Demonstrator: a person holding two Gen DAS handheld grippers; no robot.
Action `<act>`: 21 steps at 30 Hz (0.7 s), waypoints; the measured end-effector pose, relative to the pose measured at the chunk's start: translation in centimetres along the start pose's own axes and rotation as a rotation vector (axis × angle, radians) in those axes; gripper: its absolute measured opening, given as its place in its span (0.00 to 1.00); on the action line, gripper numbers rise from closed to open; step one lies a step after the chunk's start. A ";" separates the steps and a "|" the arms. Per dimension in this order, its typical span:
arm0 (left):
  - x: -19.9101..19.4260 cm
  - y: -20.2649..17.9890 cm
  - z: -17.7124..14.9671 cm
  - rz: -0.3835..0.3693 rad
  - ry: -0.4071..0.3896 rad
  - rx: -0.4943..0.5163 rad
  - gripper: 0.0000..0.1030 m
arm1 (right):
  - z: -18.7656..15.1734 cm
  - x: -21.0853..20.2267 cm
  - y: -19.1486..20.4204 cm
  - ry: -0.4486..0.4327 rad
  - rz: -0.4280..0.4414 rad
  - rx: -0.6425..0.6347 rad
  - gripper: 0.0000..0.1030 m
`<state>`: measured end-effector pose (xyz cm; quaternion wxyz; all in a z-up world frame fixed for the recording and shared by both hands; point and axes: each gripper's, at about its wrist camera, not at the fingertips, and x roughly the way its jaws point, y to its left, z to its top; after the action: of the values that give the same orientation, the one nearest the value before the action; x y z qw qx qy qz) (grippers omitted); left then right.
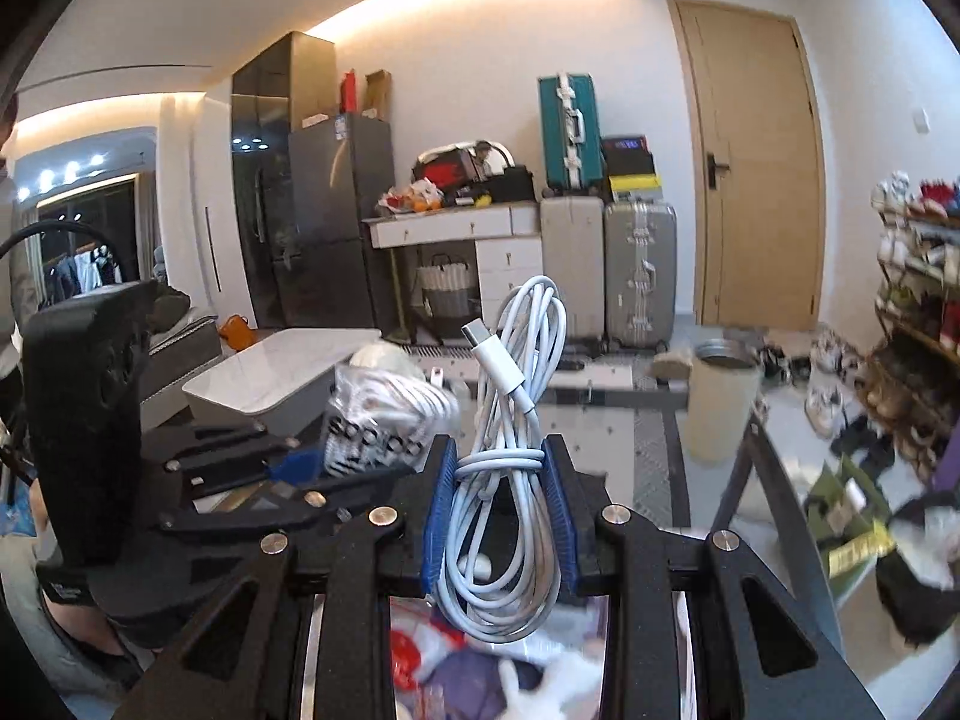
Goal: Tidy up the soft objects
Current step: 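Lift the bagged rope and white cable and drop both into the black bin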
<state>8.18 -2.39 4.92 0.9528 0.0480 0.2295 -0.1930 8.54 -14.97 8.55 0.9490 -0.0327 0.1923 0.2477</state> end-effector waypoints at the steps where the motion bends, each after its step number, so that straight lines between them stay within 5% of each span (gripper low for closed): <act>1: 0.2 0.3 0.1 0.002 -0.005 -0.004 0.18 | 0.4 0.6 0.2 -0.004 0.000 -0.011 0.28; 10: 3.6 3.1 1.5 0.027 -0.002 -0.059 0.17 | 1.6 8.1 -1.7 0.109 0.005 0.062 0.28; 21: 9.9 4.9 -0.7 0.035 0.186 -0.134 0.17 | -1.4 15.2 -3.0 0.322 0.014 0.113 0.28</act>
<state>17.93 -1.16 -0.17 0.9316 0.0059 0.3286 -0.1553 21.76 -10.86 1.38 0.9045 -0.0171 0.3558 0.2344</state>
